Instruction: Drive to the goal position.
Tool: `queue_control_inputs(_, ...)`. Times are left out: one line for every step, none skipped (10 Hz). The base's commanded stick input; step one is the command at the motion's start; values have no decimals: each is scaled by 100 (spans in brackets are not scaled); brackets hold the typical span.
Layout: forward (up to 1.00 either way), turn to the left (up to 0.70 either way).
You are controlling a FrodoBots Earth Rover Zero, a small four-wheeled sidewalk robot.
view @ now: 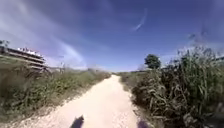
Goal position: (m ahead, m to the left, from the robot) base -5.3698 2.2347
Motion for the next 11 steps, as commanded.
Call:
queue_control_inputs(70, 0)
queue_control_inputs(70, 0)
queue_control_inputs(70, 0)
queue_control_inputs(70, 0)
queue_control_inputs(70, 0)
queue_control_inputs(70, 0)
queue_control_inputs(70, 0)
queue_control_inputs(70, 0)
queue_control_inputs(70, 0)
queue_control_inputs(70, 0)
queue_control_inputs(70, 0)
